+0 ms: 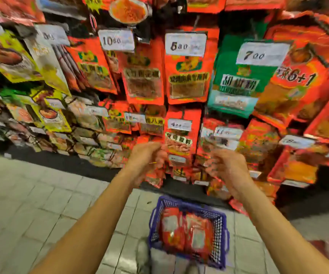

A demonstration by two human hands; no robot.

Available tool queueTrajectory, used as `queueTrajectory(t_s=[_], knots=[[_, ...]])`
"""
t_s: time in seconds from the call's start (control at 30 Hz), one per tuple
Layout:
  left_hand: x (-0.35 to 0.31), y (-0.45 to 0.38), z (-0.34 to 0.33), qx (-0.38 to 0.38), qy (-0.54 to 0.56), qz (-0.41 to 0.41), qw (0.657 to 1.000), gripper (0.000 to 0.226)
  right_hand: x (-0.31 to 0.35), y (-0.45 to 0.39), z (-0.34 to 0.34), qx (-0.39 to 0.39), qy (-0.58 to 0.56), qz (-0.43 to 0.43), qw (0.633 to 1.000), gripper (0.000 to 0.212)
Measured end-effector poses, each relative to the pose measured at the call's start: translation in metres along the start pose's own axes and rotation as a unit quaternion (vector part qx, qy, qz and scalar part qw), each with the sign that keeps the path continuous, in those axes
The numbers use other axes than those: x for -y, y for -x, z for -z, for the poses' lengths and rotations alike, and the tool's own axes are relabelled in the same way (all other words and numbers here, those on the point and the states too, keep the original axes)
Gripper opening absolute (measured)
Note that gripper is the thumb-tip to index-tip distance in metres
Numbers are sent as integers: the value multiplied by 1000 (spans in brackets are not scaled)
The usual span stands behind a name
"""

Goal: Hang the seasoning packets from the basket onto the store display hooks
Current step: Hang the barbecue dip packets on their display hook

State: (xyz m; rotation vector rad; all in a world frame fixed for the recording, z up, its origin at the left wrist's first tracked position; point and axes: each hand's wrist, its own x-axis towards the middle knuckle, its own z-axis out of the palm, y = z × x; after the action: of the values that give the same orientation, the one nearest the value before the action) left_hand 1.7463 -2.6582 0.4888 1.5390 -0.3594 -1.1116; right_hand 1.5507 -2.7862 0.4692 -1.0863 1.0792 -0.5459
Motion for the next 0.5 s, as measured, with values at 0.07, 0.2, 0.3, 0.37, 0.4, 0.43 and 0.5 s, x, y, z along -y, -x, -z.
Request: queueTrajectory(t_s=[0.07,0.2,0.3,0.37,0.4,0.43,0.5], knots=[[45,-4,0,6,16,66,998,28,-48,-8,20,-22,25,-44,998,25],[130,-20,9,-66,-8,153,986,21,-136,-21,55,-66,38,-134,988,20],[201,-34,17,-106,-33,232,966,17,-214,-27,74,-98,62,-184,976,21],[252,-46,24,-120,-36,281,952,17,-272,-29,84,-124,80,-216,965,21],[277,-52,29,-129,-32,298,945,17,-302,-33,88,-128,90,-234,960,21],[304,-59,34,-134,-32,319,938,18,-333,-36,91,-134,100,-252,953,21],[356,-75,44,-143,-42,352,924,21,-394,-47,97,-135,121,-282,942,19]])
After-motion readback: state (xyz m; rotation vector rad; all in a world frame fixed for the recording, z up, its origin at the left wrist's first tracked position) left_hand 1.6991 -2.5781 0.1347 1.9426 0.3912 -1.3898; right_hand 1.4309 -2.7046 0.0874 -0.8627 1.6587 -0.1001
